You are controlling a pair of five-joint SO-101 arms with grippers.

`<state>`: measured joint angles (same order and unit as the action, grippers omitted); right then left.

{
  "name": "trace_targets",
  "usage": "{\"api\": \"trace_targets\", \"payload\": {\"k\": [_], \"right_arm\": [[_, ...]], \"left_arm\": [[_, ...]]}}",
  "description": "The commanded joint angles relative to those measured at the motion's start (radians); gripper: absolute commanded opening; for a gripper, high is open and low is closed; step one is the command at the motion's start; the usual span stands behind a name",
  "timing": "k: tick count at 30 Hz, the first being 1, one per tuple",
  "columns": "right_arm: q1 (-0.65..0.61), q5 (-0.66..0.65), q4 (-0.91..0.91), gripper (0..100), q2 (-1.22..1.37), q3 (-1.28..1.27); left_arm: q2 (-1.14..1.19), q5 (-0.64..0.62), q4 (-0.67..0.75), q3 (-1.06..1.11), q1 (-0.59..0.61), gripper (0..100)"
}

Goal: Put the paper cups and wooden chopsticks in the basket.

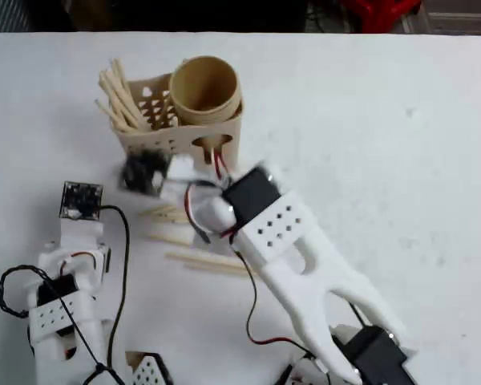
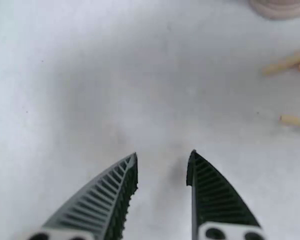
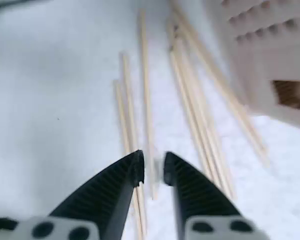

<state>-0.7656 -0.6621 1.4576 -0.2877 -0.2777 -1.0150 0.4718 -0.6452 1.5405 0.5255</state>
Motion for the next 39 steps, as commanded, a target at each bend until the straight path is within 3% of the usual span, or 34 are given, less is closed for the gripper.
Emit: {"api": "trace_targets", "payload": {"k": [1,3,7,15,23,28,34,39], "right_arm": [[-0.008,-0.017,-0.229,20.9,-0.044,-0.230],[-0.008,-0.014,-0.341,23.8,-0.028,-0.301],[-0.008,0.029,-0.498,20.5,0.030,-0.359],[-0.010,0.044,-0.613,18.4,0.242,-0.365],[-0.008,0.044,-0.659,18.0,0.363,-0.361],[-0.008,0.049,-0.657,0.9,0.367,-0.361],[-0.008,0.052,-0.630,1.8,0.331,-0.361],[-0.010,0.112,-0.561,1.6,0.137,-0.397]], "left_arm": [[-0.019,-0.009,0.017,-0.006,0.007,17],[-0.019,-0.009,0.017,-0.006,0.007,17],[-0.019,-0.009,0.017,-0.006,0.007,17],[-0.019,-0.009,0.017,-0.006,0.007,17],[-0.019,-0.009,0.017,-0.006,0.007,17],[-0.019,-0.009,0.017,-0.006,0.007,17],[-0.019,-0.009,0.017,-0.006,0.007,17],[-0.019,-0.009,0.017,-0.006,0.007,17]]}}
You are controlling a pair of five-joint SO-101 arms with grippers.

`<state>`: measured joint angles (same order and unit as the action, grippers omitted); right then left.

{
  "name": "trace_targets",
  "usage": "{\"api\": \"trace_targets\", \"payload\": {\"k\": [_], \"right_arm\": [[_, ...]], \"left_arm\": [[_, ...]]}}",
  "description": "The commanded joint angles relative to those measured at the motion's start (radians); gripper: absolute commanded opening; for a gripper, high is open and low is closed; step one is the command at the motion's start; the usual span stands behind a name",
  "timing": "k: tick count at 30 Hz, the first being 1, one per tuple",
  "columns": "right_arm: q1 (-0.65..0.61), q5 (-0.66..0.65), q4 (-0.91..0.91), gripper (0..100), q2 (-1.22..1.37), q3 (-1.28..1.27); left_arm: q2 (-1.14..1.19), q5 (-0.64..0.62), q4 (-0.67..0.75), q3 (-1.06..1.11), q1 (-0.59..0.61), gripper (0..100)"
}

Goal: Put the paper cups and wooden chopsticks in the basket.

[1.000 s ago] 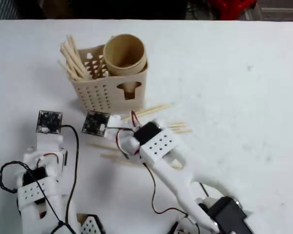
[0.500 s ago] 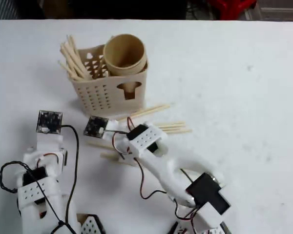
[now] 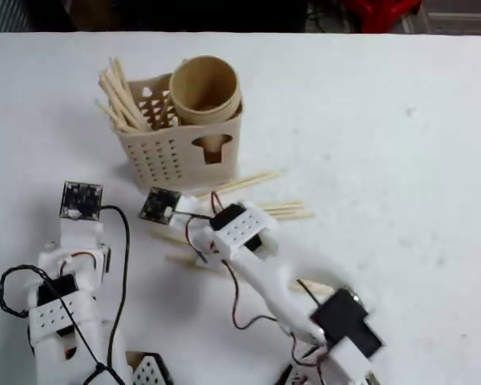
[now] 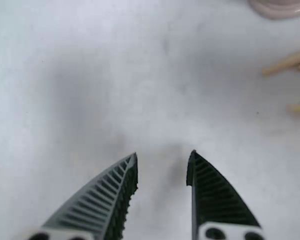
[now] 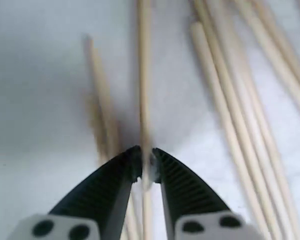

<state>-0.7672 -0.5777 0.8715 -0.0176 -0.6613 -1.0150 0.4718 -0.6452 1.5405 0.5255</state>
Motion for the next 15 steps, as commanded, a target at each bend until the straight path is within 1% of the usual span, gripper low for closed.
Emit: {"api": "trace_targets", "payload": {"k": [1,4,7,9,11,13,15], "right_arm": [[-0.010,0.028,0.031,1.6,-0.186,-0.034],[-0.013,0.049,0.059,1.6,-0.367,-0.092],[-0.028,0.167,0.142,1.6,-0.585,-0.078],[-0.050,0.218,0.182,1.6,-0.730,-0.031],[-0.071,0.227,0.186,1.6,-0.846,0.035],[-0.074,0.232,0.185,1.5,-0.895,0.135],[-0.073,0.232,0.185,1.5,-0.872,0.262]], "left_arm": [[-0.019,-0.009,0.017,-0.006,0.007,17],[-0.019,-0.009,0.017,-0.006,0.007,17],[-0.019,-0.009,0.017,-0.006,0.007,17],[-0.019,-0.009,0.017,-0.006,0.007,17],[-0.019,-0.009,0.017,-0.006,0.007,17],[-0.019,-0.009,0.017,-0.006,0.007,17],[-0.019,-0.009,0.017,-0.006,0.007,17]]}}
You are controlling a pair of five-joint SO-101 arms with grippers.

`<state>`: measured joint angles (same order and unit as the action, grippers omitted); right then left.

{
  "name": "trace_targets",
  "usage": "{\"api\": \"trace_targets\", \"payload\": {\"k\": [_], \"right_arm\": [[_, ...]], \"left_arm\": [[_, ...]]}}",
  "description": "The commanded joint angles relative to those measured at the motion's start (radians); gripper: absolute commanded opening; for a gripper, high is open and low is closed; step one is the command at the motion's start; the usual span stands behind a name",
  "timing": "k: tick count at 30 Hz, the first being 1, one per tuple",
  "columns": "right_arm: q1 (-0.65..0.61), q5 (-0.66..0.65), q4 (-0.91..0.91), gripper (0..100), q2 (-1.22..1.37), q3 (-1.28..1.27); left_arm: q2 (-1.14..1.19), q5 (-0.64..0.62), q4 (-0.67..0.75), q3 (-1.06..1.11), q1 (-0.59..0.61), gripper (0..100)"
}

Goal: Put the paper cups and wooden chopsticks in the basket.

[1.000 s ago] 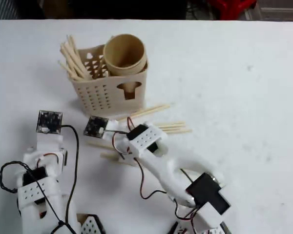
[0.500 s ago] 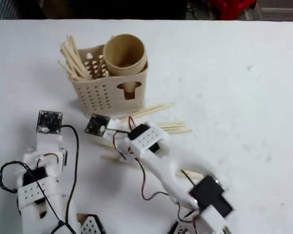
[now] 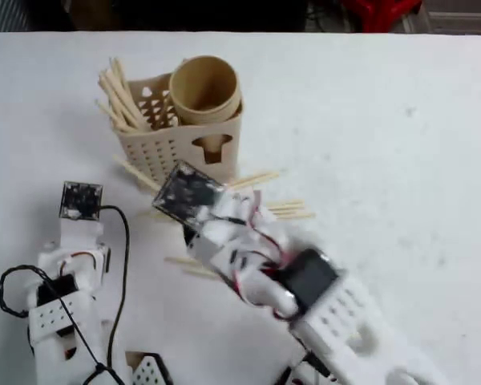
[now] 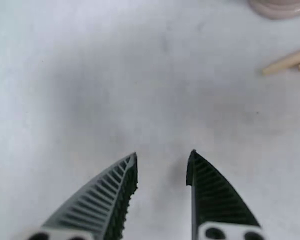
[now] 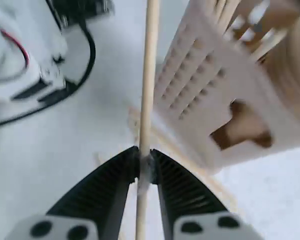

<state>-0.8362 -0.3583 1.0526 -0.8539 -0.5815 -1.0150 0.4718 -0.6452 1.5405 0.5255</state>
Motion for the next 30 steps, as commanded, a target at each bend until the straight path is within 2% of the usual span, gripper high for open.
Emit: {"api": "trace_targets", "payload": {"k": [1,6,14,19,24,30], "right_arm": [[-0.004,0.012,0.004,1.5,-0.005,0.249],[-0.004,0.014,-0.045,1.6,0.274,0.565],[0.002,0.014,-0.331,1.7,0.667,0.928],[0.008,0.037,-0.415,1.7,0.789,1.005],[0.053,0.166,-0.498,1.6,0.845,1.007],[0.125,0.304,-0.501,1.6,0.880,1.005]], "left_arm": [[-0.019,-0.009,0.017,-0.006,0.007,17],[-0.019,-0.009,0.017,-0.006,0.007,17],[-0.019,-0.009,0.017,-0.006,0.007,17],[-0.019,-0.009,0.017,-0.006,0.007,17],[-0.019,-0.009,0.017,-0.006,0.007,17],[-0.019,-0.009,0.017,-0.006,0.007,17]]}}
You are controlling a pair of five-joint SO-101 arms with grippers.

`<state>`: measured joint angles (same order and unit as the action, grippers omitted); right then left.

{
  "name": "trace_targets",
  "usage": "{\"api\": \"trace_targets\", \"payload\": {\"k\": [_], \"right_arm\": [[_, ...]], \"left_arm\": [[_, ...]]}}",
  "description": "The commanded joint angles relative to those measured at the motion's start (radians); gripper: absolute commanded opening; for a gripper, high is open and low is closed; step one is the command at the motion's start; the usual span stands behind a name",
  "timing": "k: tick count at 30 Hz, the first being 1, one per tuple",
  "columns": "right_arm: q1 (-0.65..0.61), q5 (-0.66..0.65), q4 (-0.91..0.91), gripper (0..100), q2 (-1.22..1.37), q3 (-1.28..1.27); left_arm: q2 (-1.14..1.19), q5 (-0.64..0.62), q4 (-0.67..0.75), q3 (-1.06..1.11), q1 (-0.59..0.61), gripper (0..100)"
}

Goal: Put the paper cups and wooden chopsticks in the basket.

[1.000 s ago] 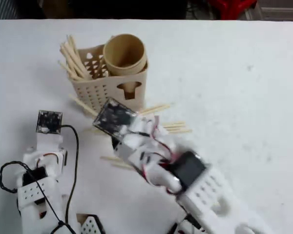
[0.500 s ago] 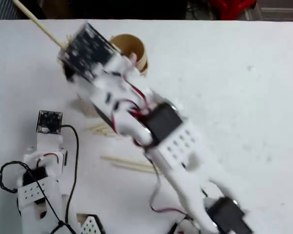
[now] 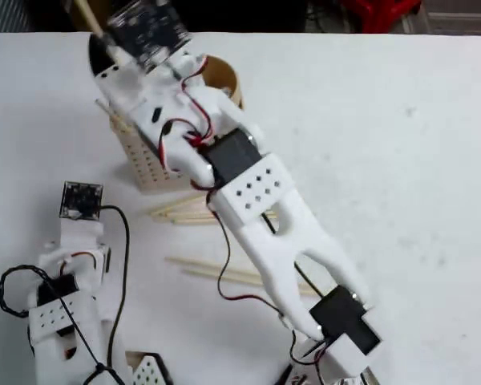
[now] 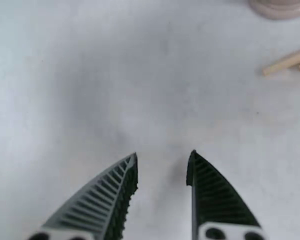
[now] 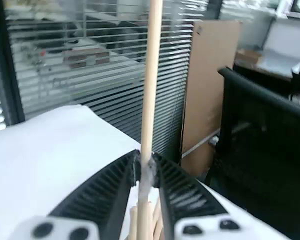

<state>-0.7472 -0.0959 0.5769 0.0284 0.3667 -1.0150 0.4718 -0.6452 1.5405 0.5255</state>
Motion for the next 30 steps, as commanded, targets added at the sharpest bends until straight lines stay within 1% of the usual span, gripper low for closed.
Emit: {"api": "trace_targets", "payload": {"k": [1,11,13,15,17,22,28,29,30], "right_arm": [[0.045,0.044,-0.024,1.6,0.005,0.057],[0.059,0.041,-0.022,2.8,0.061,0.057],[0.061,0.044,-0.022,7.8,0.062,0.057],[0.059,0.046,-0.015,14.9,0.058,0.057],[0.053,0.040,0.025,20.0,0.054,0.061],[0.059,0.040,0.196,20.7,0.016,0.058],[0.062,0.037,0.647,20.9,-0.150,0.063],[0.062,0.020,0.708,20.9,-0.185,0.060],[0.062,-0.025,0.773,20.8,-0.219,0.058]], "left_arm": [[-0.019,-0.009,0.017,-0.006,0.007,17],[-0.019,-0.009,0.017,-0.006,0.007,17],[-0.019,-0.009,0.017,-0.006,0.007,17],[-0.019,-0.009,0.017,-0.006,0.007,17],[-0.019,-0.009,0.017,-0.006,0.007,17],[-0.019,-0.009,0.017,-0.006,0.007,17],[-0.019,-0.009,0.017,-0.006,0.007,17],[-0.019,-0.009,0.017,-0.006,0.007,17],[-0.019,-0.009,0.017,-0.006,0.007,17]]}}
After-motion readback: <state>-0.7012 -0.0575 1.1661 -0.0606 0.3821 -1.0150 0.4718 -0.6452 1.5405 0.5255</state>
